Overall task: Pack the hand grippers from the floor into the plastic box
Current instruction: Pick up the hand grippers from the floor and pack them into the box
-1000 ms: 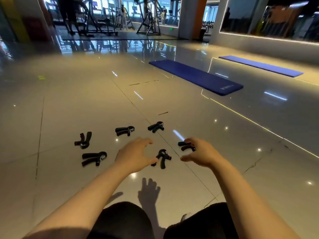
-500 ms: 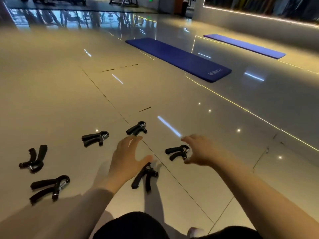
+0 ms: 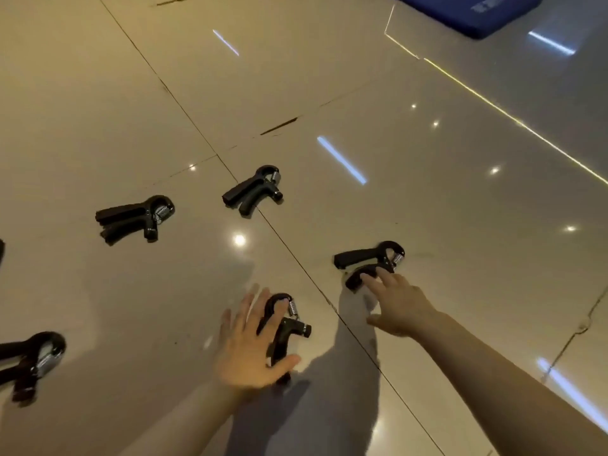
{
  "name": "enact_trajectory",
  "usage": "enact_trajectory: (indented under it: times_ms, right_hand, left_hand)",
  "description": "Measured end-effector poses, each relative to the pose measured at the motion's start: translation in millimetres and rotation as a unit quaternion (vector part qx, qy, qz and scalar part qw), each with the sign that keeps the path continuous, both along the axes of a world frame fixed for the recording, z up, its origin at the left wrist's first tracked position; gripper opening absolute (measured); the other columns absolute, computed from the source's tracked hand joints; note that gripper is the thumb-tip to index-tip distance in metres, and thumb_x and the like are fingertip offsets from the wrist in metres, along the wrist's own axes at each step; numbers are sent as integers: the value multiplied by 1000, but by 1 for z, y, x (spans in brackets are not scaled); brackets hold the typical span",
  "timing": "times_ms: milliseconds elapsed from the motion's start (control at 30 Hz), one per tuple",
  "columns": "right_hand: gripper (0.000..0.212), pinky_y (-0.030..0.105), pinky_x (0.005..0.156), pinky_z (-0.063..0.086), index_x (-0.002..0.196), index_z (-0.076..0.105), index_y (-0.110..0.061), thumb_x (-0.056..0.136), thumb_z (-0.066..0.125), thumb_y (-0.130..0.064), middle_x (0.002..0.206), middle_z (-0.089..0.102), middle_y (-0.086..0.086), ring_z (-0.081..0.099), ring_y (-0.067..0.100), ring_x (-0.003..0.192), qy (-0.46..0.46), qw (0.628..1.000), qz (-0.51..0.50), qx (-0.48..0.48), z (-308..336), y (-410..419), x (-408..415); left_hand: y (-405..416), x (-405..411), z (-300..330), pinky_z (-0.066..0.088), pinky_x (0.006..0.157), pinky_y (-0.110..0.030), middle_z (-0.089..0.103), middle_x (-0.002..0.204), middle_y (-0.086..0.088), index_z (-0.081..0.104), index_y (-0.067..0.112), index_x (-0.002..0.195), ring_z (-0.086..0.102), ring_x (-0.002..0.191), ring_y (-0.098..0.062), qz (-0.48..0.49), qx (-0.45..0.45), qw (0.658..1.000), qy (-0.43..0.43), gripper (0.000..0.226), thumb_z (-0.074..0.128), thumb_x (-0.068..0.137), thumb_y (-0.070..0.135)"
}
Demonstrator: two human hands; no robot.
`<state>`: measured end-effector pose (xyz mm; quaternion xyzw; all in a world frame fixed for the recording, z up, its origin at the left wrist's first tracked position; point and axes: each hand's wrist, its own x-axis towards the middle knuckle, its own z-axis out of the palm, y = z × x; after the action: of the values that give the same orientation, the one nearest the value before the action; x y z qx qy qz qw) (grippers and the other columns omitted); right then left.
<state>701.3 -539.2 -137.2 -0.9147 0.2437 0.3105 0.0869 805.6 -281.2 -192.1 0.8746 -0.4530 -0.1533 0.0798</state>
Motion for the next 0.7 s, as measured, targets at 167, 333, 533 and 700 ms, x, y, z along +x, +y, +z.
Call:
enact_trajectory:
  times_ms: [167,333,533,700]
  right_hand:
    - [102,59,111,6,149,-8,-32,78,58,-62,156,-20,4,-13,27,144,6,999,18,-36,-52,-17,20]
    - [102,52,111,17,148,-5,-31,76,58,-63,156,-20,7,-9,30,144,-22,998,26,-49,-59,-9,12]
    - [108,53,84,49,141,33,-20,49,70,-64,150,25,26,42,44,126,-31,999,15,-41,-55,48,-42]
    - [120,51,64,51,132,48,-20,27,76,-71,131,51,25,43,39,114,-19,999,-22,-23,-71,84,-86]
  left_hand:
    - [3,5,-47,19,103,-64,31,152,-7,37,33,143,17,142,-33,-86,6,996,-6,80,39,77,79]
    - [2,-6,-53,17,109,-61,28,153,0,42,32,140,18,143,-30,-30,-92,994,43,83,64,64,58]
    - [6,-1,-56,18,108,-60,24,155,-1,36,32,143,15,144,-30,-47,-73,995,38,84,60,69,64]
    - [6,-8,-59,14,112,-56,24,154,-5,36,31,143,13,144,-31,-22,-56,998,21,76,52,75,61]
